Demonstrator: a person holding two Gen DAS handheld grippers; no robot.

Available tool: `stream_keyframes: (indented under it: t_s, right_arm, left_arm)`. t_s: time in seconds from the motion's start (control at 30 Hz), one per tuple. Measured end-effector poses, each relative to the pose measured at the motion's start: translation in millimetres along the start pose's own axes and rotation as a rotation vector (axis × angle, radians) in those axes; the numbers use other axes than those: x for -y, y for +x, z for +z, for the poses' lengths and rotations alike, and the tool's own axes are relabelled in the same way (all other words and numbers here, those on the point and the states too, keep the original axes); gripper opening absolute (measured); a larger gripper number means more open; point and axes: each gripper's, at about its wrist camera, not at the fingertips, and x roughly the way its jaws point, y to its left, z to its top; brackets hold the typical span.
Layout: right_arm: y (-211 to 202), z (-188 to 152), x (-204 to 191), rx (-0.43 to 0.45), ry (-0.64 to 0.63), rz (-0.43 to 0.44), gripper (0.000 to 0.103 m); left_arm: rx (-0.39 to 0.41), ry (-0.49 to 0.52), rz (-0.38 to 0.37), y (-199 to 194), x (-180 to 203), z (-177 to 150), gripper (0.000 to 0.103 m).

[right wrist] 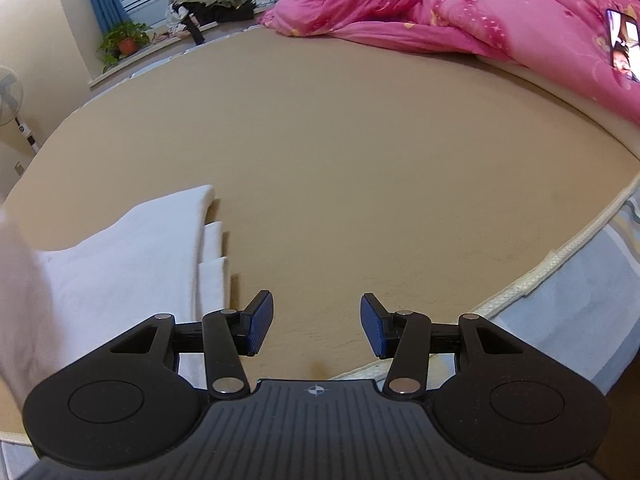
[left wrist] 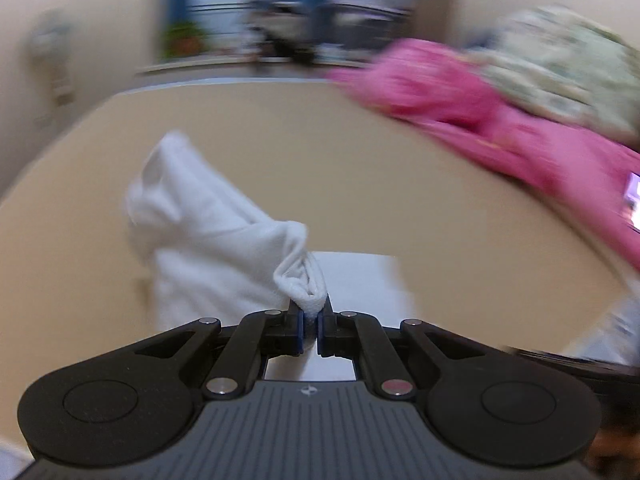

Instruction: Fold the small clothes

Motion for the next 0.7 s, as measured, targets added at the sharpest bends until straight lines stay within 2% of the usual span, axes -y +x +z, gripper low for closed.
stream_keyframes:
  t_s: [0.07,0.1,0.17,0.2,0.3,0.4,0.47,0.53,0.57,0.6,0.63,0.67,0.7]
  right_arm:
    - [-0.3,1.4,6.0,0.011,0.02,-0.001,0.051]
    - [-0.7,2.1,9.4,0.017,0.033,0.003,0.05]
    - [-1.3,3.1,14.9,0.026,0.066,0.027,0.05]
    - [-1.3,3.1,15.6,0.028,0.078,0.041,0.05]
    - [1.2,2.0,16.6,0.013,0.109,0.118,0.051]
    - [12.8,-1.5,6.6,-0.067,0.103,0.224,0.051]
    - [22.2,-6.0,-5.9,-0.131,0.066,0.248,0.051]
    - [35.0,-11.7,-15.5,-0.211,0.034,0.234,0.051]
    - [41.0,-16.5,-18.2,-0.246,0.024,0.206,0.051]
    - [44.3,-20.5,-21.1,-0.269,0.015,0.188,0.035]
    - [44.9,-22.0,-22.4,-0.276,0.011,0.21,0.004]
    - [43.6,-23.0,-24.4,-0.276,0.012,0.235,0.004]
    - [41.1,-23.8,-26.0,-0.264,-0.004,0.228,0.004]
  left_arm:
    - [-0.051,0.056,-0.104,19.0,44.3,-18.0,0.009]
    - [-0.111,0.085,-0.168,32.0,59.9,-32.9,0.01]
    - [-0.227,0.123,-0.276,46.2,73.6,-49.3,0.013]
    - [-0.23,0.13,-0.303,44.5,71.1,-54.4,0.014]
    - [-0.131,0.07,-0.237,30.0,25.0,-57.8,0.015]
    - [-0.084,-0.012,-0.14,25.6,-31.8,-55.5,0.014]
    - [-0.112,-0.019,-0.107,31.5,-53.6,-56.5,0.014]
    - [-0.21,0.002,-0.118,53.2,-61.2,-77.6,0.014]
    - [-0.263,0.034,-0.09,62.8,-61.1,-86.6,0.012]
    - [-0.315,0.074,-0.067,72.8,-58.5,-100.4,0.01]
    - [-0.305,0.102,-0.065,73.9,-56.7,-109.8,0.01]
    - [-0.26,0.134,-0.057,68.6,-51.2,-116.3,0.01]
    - [-0.248,0.154,-0.052,65.3,-47.2,-118.0,0.01]
